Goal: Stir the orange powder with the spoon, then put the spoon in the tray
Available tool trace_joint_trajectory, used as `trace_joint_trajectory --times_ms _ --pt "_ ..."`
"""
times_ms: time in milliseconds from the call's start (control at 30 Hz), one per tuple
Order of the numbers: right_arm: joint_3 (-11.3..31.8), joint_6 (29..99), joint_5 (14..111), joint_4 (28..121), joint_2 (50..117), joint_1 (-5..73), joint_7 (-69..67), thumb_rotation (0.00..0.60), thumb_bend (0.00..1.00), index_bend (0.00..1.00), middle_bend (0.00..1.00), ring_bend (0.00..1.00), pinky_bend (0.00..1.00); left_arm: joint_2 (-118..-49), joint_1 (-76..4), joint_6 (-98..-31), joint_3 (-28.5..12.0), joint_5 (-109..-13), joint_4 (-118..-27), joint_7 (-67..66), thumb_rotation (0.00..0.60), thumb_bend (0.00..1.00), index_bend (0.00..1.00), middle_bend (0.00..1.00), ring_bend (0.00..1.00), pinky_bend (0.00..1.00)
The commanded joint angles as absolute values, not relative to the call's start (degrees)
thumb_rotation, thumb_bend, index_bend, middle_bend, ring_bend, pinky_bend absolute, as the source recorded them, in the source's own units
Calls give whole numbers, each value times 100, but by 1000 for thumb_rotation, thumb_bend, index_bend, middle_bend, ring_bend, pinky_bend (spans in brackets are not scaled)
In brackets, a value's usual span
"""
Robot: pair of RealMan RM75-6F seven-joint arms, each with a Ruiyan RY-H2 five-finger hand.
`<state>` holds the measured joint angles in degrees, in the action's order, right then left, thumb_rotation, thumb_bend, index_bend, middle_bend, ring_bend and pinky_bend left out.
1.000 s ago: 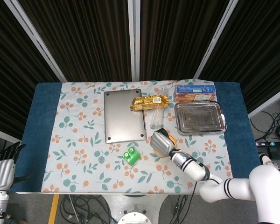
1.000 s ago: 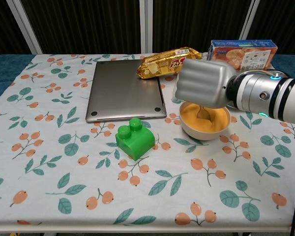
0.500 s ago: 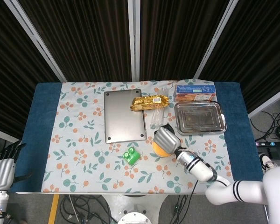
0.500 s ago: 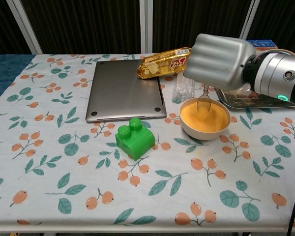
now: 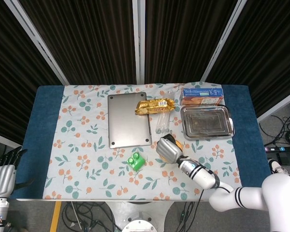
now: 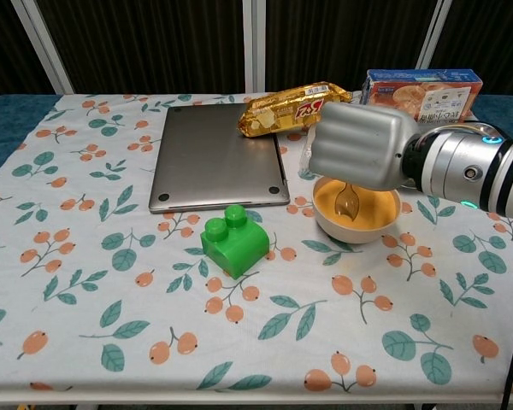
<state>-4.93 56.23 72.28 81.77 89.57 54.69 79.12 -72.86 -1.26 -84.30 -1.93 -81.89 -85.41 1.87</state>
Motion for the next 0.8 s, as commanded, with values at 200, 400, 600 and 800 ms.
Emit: trace_joint_trajectory --times_ms 200,400,600,800 --pt "-377 5616 7202 7857 8930 5467 8174 600 434 890 1000 994 1000 -7296 -134 -8417 -203 -8186 -8517 208 600 12 208 183 124 147" --pt "-415 5675 7734 8153 8676 5600 8335 600 411 877 1000 994 1000 -7290 -132 -8435 -204 -8202 -8523 210 600 11 208 183 124 147" --pt "-468 5540 8160 8440 8520 5761 8786 600 374 811 1000 994 1000 -7291 -126 -8450 -204 -8206 -8530 207 600 11 208 183 124 147" --pt "-420 5282 8121 8479 8553 5818 9076 600 380 810 1000 994 1000 -7303 -127 -8430 -201 -8195 -8515 224 600 12 208 183 124 147"
